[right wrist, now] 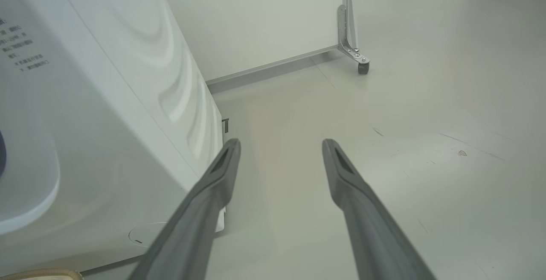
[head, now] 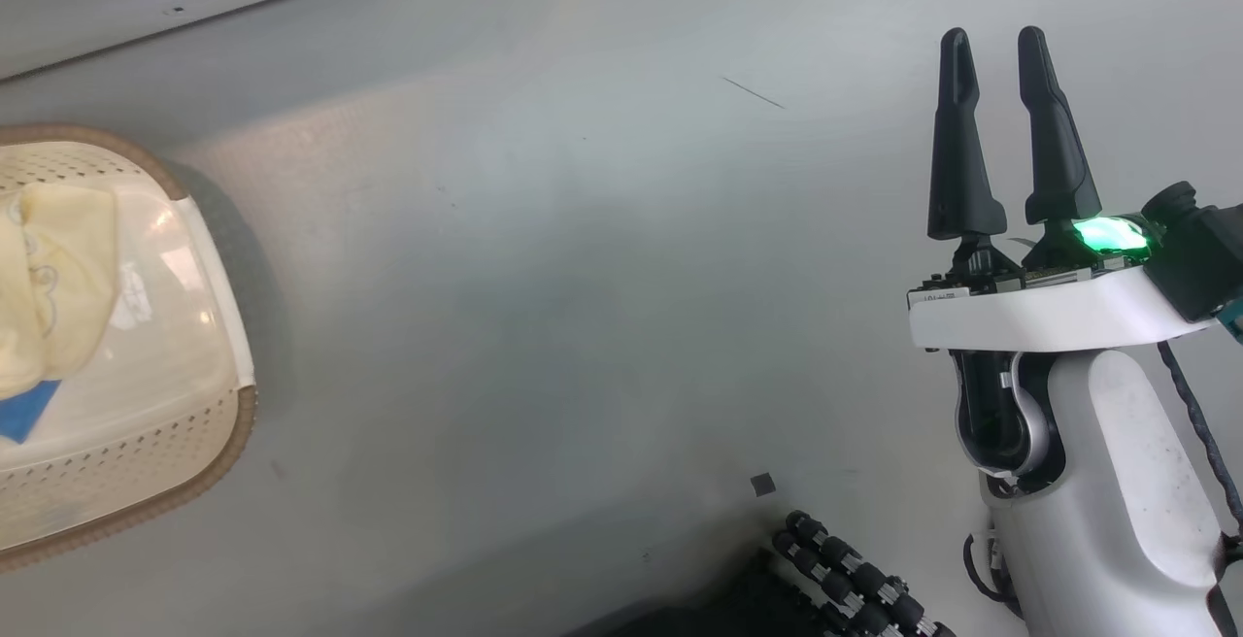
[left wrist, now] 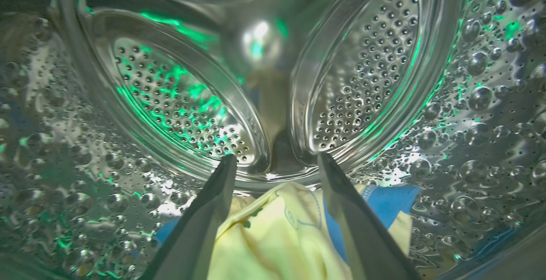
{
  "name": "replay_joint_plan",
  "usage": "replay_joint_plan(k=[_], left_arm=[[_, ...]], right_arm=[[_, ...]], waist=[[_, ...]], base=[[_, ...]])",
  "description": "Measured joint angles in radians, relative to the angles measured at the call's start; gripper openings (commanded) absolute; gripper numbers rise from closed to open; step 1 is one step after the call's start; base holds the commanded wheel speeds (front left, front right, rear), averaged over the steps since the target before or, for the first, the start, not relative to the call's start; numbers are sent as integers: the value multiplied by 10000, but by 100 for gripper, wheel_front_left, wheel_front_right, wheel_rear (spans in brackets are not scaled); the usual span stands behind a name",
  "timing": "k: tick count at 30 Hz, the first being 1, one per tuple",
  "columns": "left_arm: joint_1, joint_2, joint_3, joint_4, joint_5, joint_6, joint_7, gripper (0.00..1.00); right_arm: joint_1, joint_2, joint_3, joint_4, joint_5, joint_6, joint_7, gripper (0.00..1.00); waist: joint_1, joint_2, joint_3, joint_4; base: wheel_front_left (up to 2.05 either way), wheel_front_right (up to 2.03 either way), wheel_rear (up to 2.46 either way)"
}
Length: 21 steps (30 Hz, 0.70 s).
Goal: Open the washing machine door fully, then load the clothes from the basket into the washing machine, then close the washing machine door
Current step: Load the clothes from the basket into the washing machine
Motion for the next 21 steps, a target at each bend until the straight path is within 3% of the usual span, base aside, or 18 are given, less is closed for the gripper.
replay_joint_plan(k=[15,21], left_arm=[[3530,-1344,-128,-1014,-278,-75,-2452,100],[5358,-1818,-226,-1588,-320,33,-2585,100]], right_arm=[[593,-10,-489,182,-794,105,0,100],[872,-12,-729,303,-1337,136,0,100]], waist=[[-1,0,-1284,977],[-1,0,-1891,1281]], base=[[0,0,0],[0,0,0]])
